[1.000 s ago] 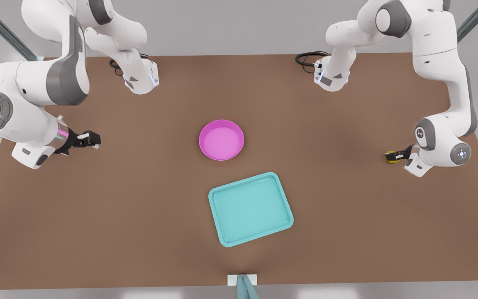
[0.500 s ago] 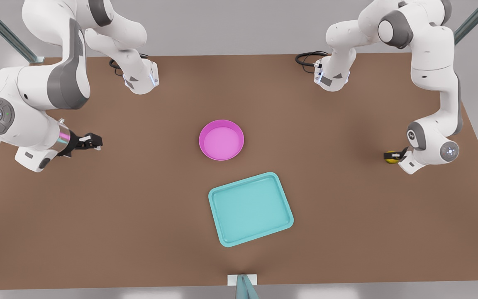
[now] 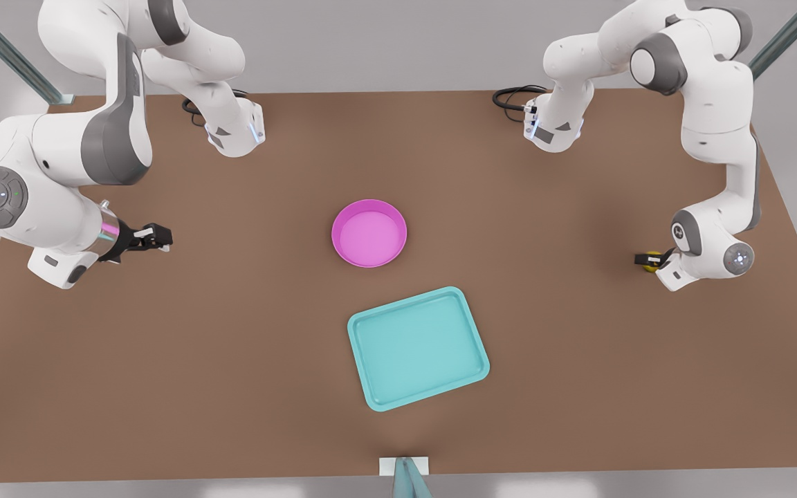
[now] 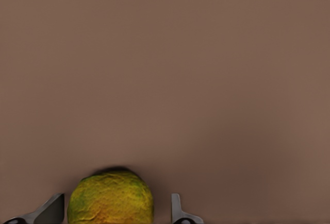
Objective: Place the orange on the plate with the left arm and the plate on the tray with the right arm
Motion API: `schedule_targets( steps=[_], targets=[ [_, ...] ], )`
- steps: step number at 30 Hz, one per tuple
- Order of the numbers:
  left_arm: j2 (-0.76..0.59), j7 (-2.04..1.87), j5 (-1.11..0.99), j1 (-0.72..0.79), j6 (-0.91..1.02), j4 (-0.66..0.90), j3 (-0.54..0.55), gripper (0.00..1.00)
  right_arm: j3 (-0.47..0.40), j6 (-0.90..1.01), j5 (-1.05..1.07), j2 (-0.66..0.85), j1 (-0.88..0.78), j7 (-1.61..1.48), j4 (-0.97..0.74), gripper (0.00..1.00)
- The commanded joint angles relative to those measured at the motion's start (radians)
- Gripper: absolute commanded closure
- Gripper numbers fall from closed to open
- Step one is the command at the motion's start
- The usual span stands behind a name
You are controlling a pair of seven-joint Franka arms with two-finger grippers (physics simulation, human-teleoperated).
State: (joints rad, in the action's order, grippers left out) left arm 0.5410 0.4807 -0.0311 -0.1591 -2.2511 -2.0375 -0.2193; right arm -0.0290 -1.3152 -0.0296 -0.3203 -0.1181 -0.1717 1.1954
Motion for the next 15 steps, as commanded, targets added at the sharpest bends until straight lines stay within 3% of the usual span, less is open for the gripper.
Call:
schedule_targets(
  steps=[1, 2, 3, 5, 9, 12, 15],
  targets=[
    [0.001, 0.084, -0.001, 0.0, -0.01, 0.0, 0.0, 0.0, 0.0, 0.001, 0.0, 0.0, 0.0, 0.001, 0.0, 0.0],
    [0.001, 0.084, -0.001, 0.0, -0.01, 0.0, 0.0, 0.0, 0.0, 0.001, 0.016, -0.005, 0.005, 0.001, 0.001, 0.0],
    [0.001, 0.082, -0.001, 0.0, -0.01, 0.0, 0.0, 0.09, -0.002, 0.002, 0.022, -0.008, 0.006, -0.003, 0.0, 0.0],
    [0.001, 0.082, -0.001, 0.0, -0.004, -0.001, 0.0, 0.16, -0.002, 0.002, 0.022, -0.006, 0.006, -0.002, 0.0, 0.0],
    [0.001, 0.076, -0.001, 0.001, -0.007, 0.0, 0.0, 0.18, -0.002, 0.002, 0.02, -0.006, 0.006, 0.0, -0.002, 0.0],
    [0.001, 0.078, -0.001, 0.001, -0.008, 0.0, 0.0, 0.29, -0.002, 0.002, 0.02, -0.008, 0.006, 0.0, 0.0, 0.0],
    [0.002, 0.076, -0.001, 0.001, -0.01, 0.0, 0.0, 0.29, -0.002, 0.001, 0.02, -0.008, 0.006, -0.003, -0.002, 0.0]
  ],
)
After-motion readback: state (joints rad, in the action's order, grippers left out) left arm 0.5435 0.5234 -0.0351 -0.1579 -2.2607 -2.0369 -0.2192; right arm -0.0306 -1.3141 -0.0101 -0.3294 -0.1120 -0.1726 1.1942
